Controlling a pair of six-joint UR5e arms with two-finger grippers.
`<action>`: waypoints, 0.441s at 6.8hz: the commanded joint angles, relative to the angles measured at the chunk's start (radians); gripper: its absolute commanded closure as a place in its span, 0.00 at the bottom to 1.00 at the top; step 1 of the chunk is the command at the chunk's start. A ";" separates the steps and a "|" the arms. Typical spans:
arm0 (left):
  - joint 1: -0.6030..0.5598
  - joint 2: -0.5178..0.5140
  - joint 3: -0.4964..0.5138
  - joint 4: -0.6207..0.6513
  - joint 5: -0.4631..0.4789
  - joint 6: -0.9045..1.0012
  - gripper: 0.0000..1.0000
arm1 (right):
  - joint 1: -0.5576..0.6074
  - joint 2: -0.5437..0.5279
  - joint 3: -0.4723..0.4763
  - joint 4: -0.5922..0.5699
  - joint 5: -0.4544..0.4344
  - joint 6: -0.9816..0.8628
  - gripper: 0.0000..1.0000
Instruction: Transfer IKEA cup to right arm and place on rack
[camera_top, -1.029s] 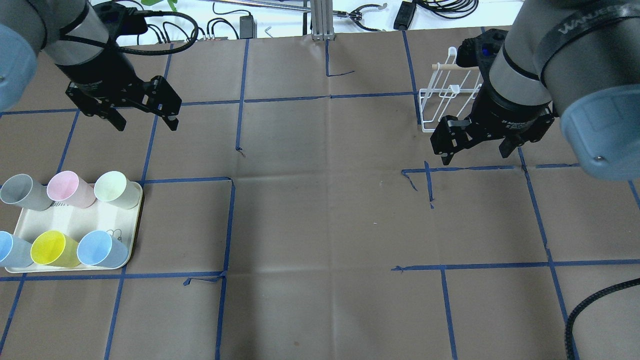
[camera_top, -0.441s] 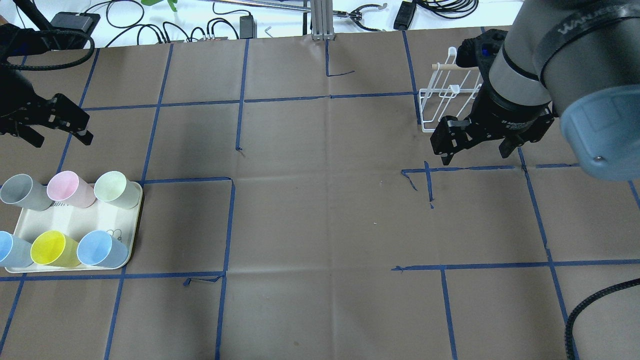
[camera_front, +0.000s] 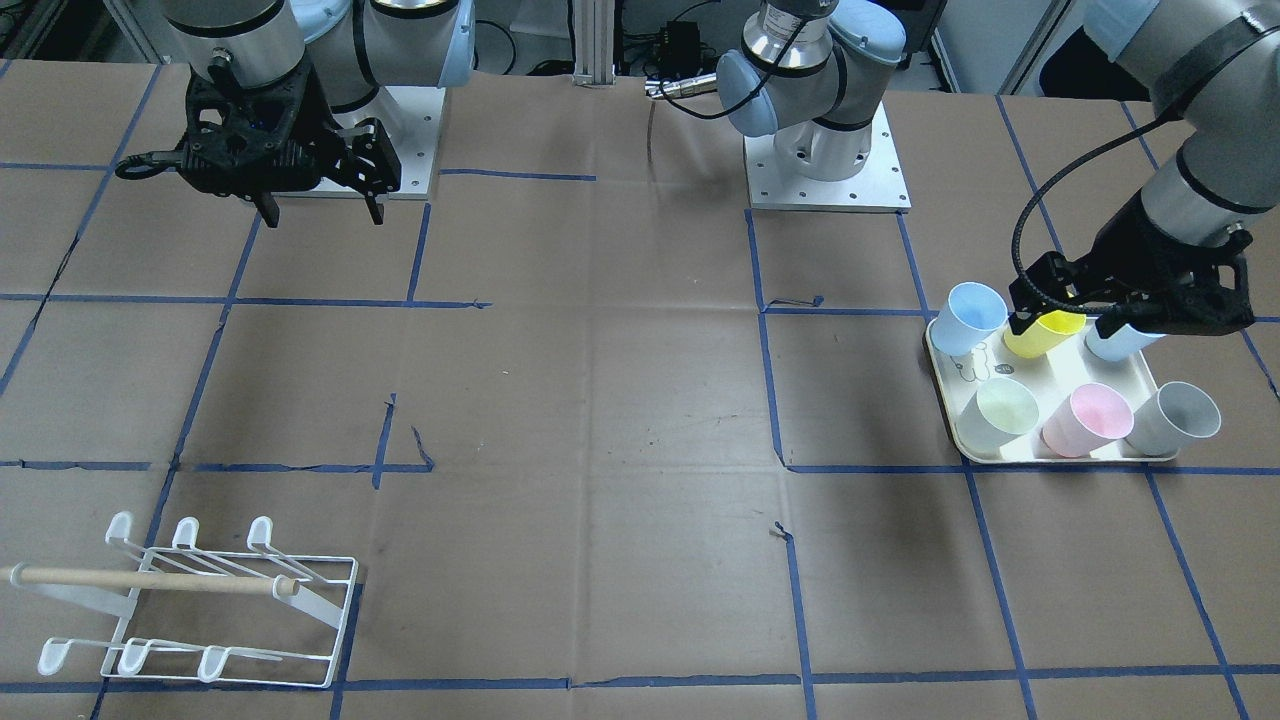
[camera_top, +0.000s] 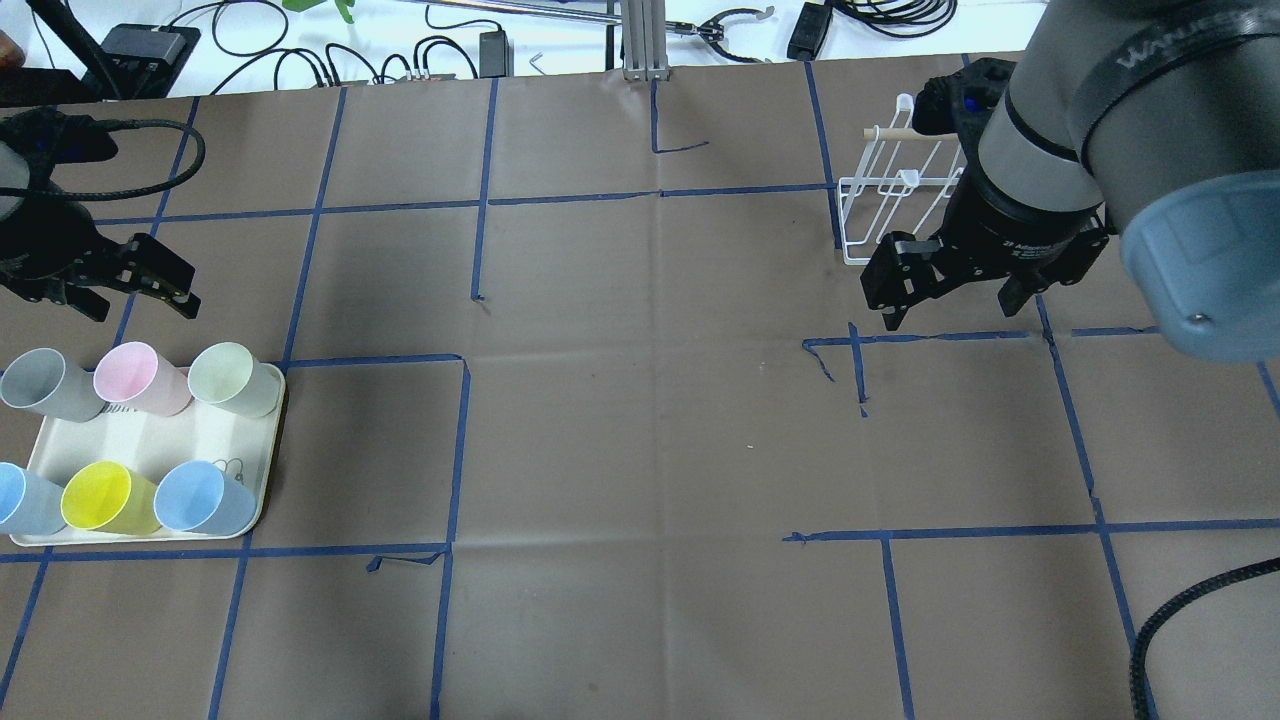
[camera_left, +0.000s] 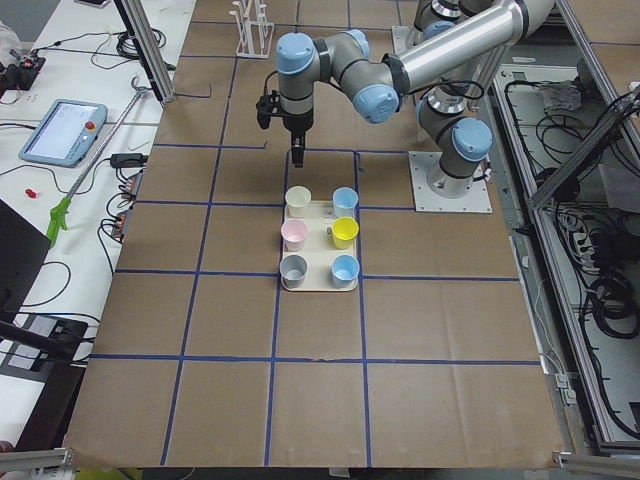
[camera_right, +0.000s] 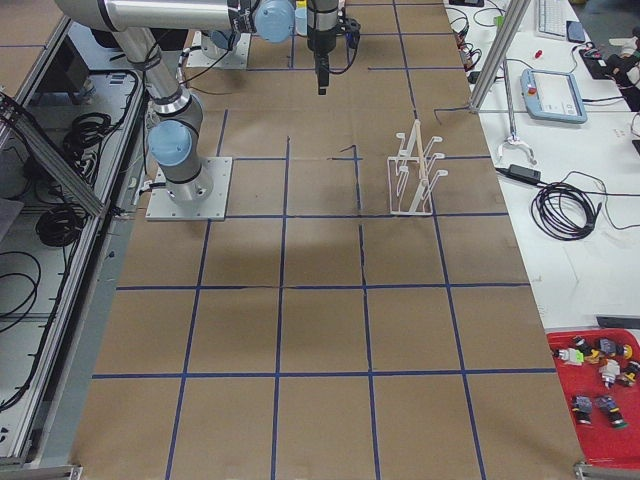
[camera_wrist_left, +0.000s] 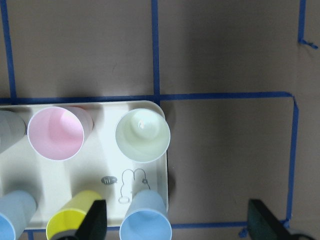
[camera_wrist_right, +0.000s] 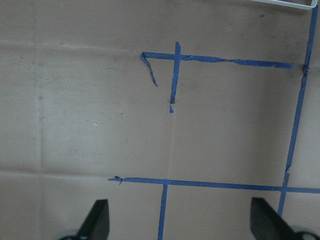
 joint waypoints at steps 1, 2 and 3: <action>-0.001 -0.037 -0.092 0.137 -0.006 -0.006 0.01 | 0.000 0.000 0.003 -0.002 0.001 0.000 0.00; -0.003 -0.073 -0.127 0.190 -0.005 -0.006 0.01 | 0.000 0.003 0.007 -0.038 0.035 0.003 0.00; -0.003 -0.105 -0.144 0.236 -0.004 -0.005 0.01 | 0.000 0.008 0.045 -0.126 0.122 0.008 0.00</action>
